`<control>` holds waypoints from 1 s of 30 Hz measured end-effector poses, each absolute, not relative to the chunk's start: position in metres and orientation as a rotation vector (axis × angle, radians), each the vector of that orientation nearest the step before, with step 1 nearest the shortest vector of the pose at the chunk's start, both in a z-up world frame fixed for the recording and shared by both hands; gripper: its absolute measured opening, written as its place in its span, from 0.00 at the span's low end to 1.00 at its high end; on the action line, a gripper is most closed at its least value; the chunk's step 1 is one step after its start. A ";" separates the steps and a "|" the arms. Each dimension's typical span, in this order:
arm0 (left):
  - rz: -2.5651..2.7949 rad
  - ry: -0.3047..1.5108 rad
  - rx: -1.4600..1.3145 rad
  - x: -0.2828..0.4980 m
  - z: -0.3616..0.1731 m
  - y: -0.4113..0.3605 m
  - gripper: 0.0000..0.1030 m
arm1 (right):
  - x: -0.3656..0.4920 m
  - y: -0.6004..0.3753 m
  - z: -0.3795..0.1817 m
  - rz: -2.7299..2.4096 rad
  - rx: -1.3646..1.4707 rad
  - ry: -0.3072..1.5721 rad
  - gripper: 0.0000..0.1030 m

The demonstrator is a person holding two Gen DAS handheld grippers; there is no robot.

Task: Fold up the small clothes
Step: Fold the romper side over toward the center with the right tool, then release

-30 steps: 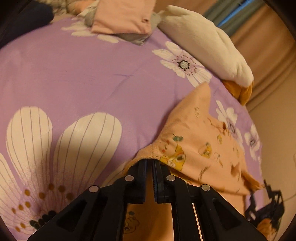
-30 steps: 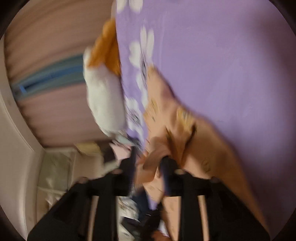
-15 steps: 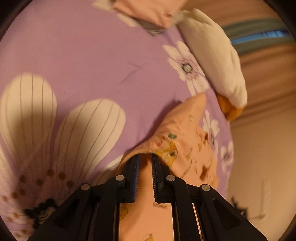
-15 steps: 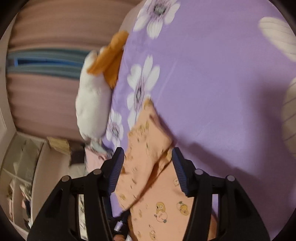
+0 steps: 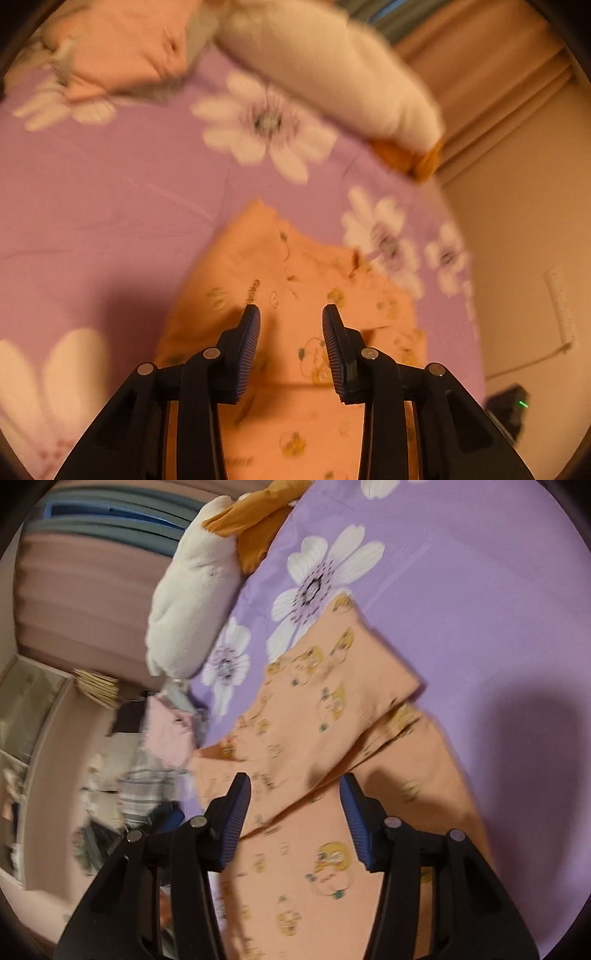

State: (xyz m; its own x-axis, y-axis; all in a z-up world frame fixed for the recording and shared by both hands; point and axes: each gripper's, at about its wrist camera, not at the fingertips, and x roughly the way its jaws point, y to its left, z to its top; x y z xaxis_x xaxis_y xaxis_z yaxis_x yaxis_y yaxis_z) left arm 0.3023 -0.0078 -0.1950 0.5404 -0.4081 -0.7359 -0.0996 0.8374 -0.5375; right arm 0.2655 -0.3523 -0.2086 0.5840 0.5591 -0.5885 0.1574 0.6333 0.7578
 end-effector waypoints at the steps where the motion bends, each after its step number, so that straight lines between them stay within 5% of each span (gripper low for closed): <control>1: -0.138 1.027 -0.543 0.316 -0.206 -0.012 0.32 | 0.266 -0.353 -0.209 0.280 0.865 0.953 0.50; 6: 0.169 0.985 -0.441 0.337 -0.241 0.026 0.25 | 0.267 -0.364 -0.214 0.270 0.827 0.955 0.50; 9: 0.163 0.977 -0.516 0.327 -0.248 0.059 0.09 | 0.272 -0.370 -0.214 0.247 0.781 0.955 0.50; 17: -0.023 0.909 -0.619 0.311 -0.206 0.060 0.10 | 0.270 -0.375 -0.215 0.263 0.874 0.932 0.50; 18: -0.110 0.915 -0.630 0.315 -0.197 0.054 0.12 | 0.271 -0.374 -0.216 0.261 0.874 0.942 0.50; 21: -0.197 0.985 -0.559 0.333 -0.189 0.037 0.44 | 0.272 -0.372 -0.221 0.275 0.884 0.963 0.50; 26: -0.324 1.098 -0.434 0.341 -0.210 0.007 0.46 | 0.277 -0.374 -0.228 0.253 0.877 1.002 0.50; 29: -0.222 1.130 -0.329 0.338 -0.233 -0.011 0.30 | 0.279 -0.372 -0.220 0.287 0.856 0.964 0.50; 30: -0.172 1.125 -0.287 0.337 -0.240 -0.013 0.13 | 0.280 -0.369 -0.216 0.308 0.840 0.945 0.49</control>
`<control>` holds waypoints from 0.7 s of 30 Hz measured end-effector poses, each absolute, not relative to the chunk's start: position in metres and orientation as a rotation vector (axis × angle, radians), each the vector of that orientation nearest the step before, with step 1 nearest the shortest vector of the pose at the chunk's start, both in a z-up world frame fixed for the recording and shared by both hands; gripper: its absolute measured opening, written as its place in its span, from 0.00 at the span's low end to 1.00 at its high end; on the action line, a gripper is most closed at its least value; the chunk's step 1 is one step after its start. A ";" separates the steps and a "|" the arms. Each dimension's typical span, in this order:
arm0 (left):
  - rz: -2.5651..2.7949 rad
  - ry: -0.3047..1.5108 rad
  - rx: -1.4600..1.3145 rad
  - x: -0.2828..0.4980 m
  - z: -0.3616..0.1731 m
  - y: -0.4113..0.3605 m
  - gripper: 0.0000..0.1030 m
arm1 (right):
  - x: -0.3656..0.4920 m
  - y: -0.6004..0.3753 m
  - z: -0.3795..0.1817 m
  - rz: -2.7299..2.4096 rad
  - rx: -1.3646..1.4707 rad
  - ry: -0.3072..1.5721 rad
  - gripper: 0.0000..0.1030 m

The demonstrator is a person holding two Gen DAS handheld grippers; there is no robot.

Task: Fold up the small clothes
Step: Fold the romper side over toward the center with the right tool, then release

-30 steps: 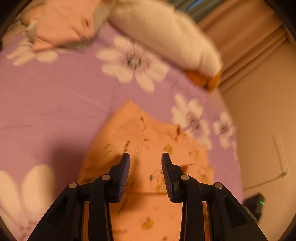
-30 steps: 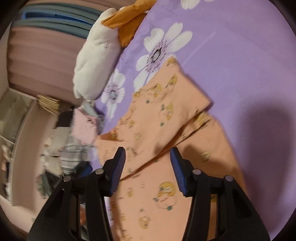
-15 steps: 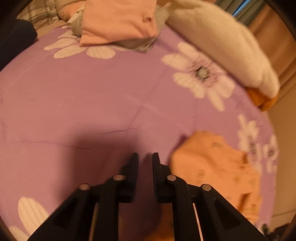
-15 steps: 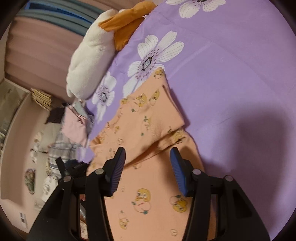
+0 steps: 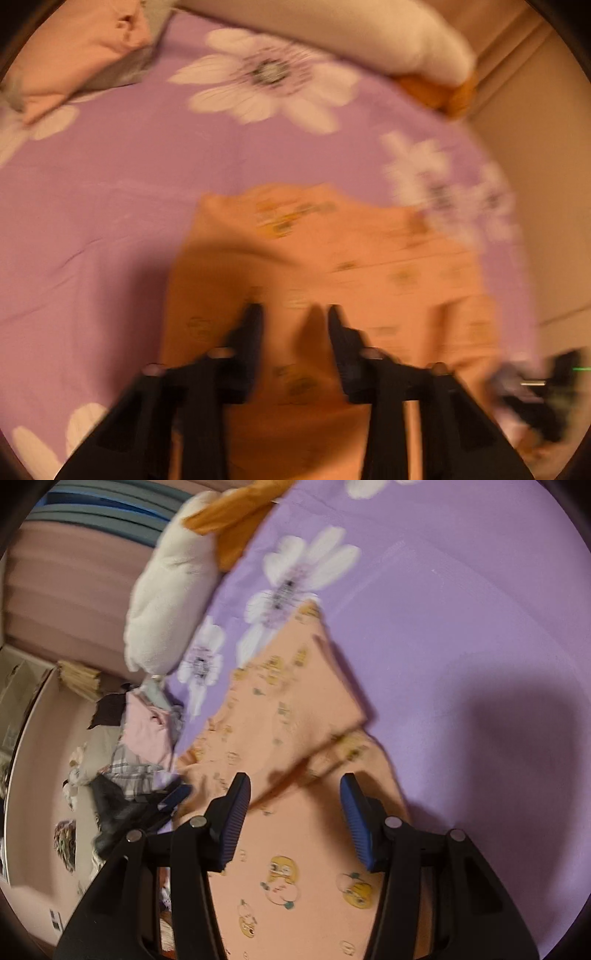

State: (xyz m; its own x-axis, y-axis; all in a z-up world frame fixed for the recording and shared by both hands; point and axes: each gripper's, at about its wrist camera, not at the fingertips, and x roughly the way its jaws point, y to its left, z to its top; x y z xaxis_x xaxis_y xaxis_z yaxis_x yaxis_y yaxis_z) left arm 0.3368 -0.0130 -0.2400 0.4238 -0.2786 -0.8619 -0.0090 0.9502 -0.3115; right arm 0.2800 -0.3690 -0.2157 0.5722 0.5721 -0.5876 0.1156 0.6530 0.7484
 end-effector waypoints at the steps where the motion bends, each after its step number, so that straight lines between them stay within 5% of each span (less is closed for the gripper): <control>1: -0.147 1.089 -0.279 0.334 -0.242 -0.011 0.10 | 0.281 -0.366 -0.212 0.326 0.827 0.928 0.46; 4: -0.157 1.070 -0.376 0.329 -0.245 0.004 0.09 | 0.288 -0.351 -0.203 0.390 0.756 0.879 0.32; 8: -0.211 1.036 -0.401 0.299 -0.213 0.006 0.11 | 0.306 -0.326 -0.225 0.331 0.636 1.007 0.28; 10: -0.230 0.945 -0.297 0.269 -0.196 -0.004 0.20 | 0.307 -0.317 -0.231 0.267 0.564 1.092 0.10; 13: -0.187 1.055 -0.145 0.257 -0.220 -0.019 0.23 | 0.303 -0.313 -0.221 0.291 0.553 1.127 0.17; 21: -0.227 1.041 -0.496 0.237 -0.246 0.035 0.22 | 0.302 -0.314 -0.226 0.290 0.649 0.980 0.34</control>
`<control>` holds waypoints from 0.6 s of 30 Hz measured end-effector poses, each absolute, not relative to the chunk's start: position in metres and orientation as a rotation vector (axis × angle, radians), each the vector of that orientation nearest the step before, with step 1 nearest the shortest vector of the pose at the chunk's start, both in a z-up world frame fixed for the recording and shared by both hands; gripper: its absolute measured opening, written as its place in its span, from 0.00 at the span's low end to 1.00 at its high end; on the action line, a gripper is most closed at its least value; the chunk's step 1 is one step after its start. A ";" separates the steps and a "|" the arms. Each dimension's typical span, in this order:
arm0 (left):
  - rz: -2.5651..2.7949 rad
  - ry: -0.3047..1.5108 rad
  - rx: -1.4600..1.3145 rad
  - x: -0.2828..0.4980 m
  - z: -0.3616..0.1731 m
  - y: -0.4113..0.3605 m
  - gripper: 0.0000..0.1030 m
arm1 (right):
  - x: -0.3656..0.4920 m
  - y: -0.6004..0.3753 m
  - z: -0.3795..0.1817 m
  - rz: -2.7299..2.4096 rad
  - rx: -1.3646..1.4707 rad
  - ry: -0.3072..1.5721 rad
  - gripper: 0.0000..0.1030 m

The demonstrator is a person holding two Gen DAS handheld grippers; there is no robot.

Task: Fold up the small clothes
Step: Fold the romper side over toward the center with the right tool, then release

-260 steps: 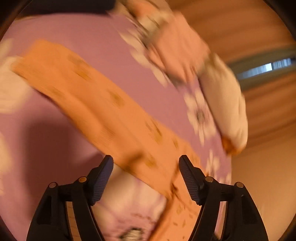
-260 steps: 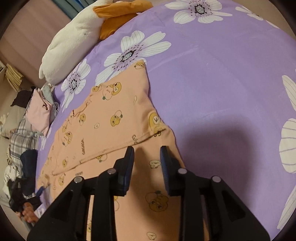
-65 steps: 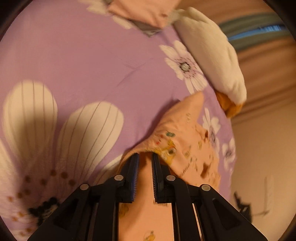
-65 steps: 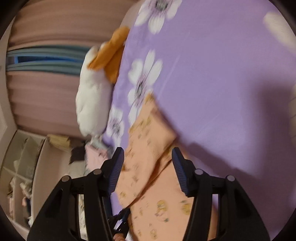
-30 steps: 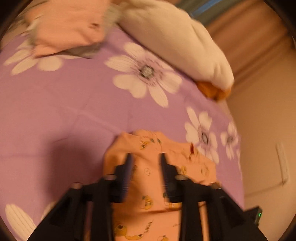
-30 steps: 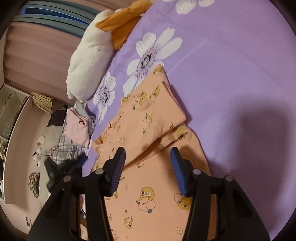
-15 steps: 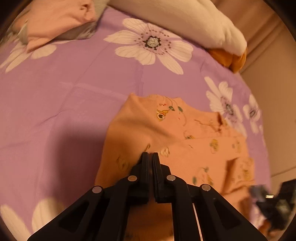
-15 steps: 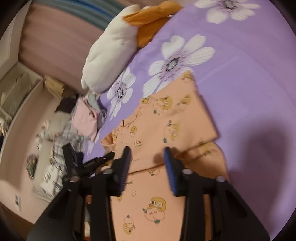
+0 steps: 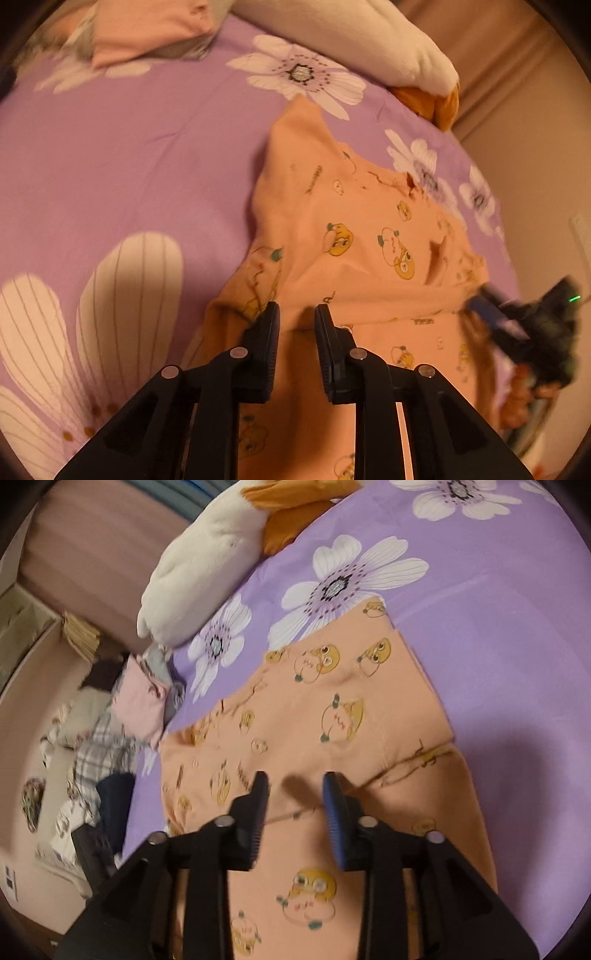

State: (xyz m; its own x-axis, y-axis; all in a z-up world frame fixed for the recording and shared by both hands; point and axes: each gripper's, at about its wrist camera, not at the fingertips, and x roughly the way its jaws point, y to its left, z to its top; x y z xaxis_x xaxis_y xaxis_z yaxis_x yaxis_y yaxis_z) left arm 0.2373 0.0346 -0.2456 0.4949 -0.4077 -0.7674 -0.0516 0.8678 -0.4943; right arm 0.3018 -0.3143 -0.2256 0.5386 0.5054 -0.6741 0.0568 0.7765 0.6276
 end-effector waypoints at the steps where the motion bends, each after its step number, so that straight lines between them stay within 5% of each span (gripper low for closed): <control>1: -0.225 1.042 -0.539 0.236 -0.248 0.037 0.22 | 0.306 -0.311 -0.235 0.271 0.609 1.031 0.24; 3: -0.220 1.052 -0.579 0.233 -0.244 0.036 0.22 | 0.302 -0.312 -0.232 0.244 0.560 1.030 0.11; 6: -0.201 1.074 -0.560 0.234 -0.230 0.027 0.23 | 0.300 -0.315 -0.231 0.246 0.566 1.117 0.11; 14: -0.141 1.033 -0.501 0.250 -0.240 0.022 0.25 | 0.313 -0.313 -0.210 0.309 0.635 0.942 0.37; 18: -0.201 1.021 -0.692 0.244 -0.252 0.056 0.25 | 0.313 -0.303 -0.232 0.283 0.520 1.044 0.19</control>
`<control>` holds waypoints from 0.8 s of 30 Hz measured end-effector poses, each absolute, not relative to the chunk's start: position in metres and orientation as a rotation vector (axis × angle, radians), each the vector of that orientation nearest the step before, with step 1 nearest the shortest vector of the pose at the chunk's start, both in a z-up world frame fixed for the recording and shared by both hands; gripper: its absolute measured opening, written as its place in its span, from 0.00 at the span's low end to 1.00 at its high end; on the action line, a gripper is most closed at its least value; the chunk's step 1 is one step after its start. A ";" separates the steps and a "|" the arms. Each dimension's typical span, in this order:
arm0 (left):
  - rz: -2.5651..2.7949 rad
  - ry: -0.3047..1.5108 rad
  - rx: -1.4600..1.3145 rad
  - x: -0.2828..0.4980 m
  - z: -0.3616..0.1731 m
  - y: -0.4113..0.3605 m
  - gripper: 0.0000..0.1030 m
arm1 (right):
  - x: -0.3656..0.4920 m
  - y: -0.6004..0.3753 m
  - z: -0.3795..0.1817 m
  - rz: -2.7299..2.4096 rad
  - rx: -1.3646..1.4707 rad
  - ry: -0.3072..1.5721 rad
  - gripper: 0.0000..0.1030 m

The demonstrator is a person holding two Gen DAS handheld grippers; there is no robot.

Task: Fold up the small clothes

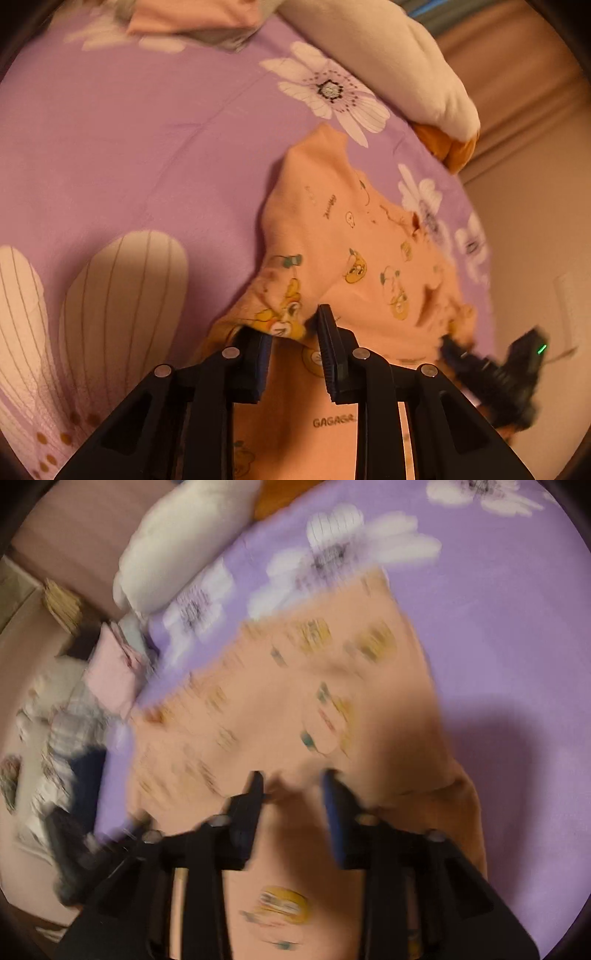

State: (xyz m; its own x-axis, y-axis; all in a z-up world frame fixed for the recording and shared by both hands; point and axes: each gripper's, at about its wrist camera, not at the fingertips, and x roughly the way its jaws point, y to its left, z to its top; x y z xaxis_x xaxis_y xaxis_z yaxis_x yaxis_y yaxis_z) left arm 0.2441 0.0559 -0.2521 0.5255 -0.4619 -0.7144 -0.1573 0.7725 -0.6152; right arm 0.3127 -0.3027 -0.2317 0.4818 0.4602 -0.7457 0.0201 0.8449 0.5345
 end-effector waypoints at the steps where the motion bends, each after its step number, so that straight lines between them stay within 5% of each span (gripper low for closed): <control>1: -0.207 1.022 -0.718 0.243 -0.253 0.060 0.25 | 0.311 -0.304 -0.231 0.299 0.532 1.075 0.19; 6: -0.200 1.035 -0.803 0.226 -0.253 0.070 0.25 | 0.304 -0.346 -0.219 0.332 0.766 1.030 0.30; 10: -0.164 1.066 -0.732 0.213 -0.235 0.056 0.33 | 0.290 -0.392 -0.200 0.216 0.895 0.878 0.63; 14: -0.127 1.041 -0.571 0.193 -0.219 0.026 0.34 | 0.292 -0.411 -0.226 0.205 1.024 0.918 0.61; 16: -0.145 1.050 -0.536 0.181 -0.218 0.013 0.34 | 0.295 -0.404 -0.234 0.236 1.059 0.934 0.48; 21: -0.142 1.071 -0.586 0.167 -0.223 0.010 0.34 | 0.295 -0.381 -0.212 0.259 0.882 0.922 0.35; 24: -0.148 1.081 -0.613 0.169 -0.225 0.012 0.35 | 0.298 -0.378 -0.208 0.227 0.828 0.912 0.37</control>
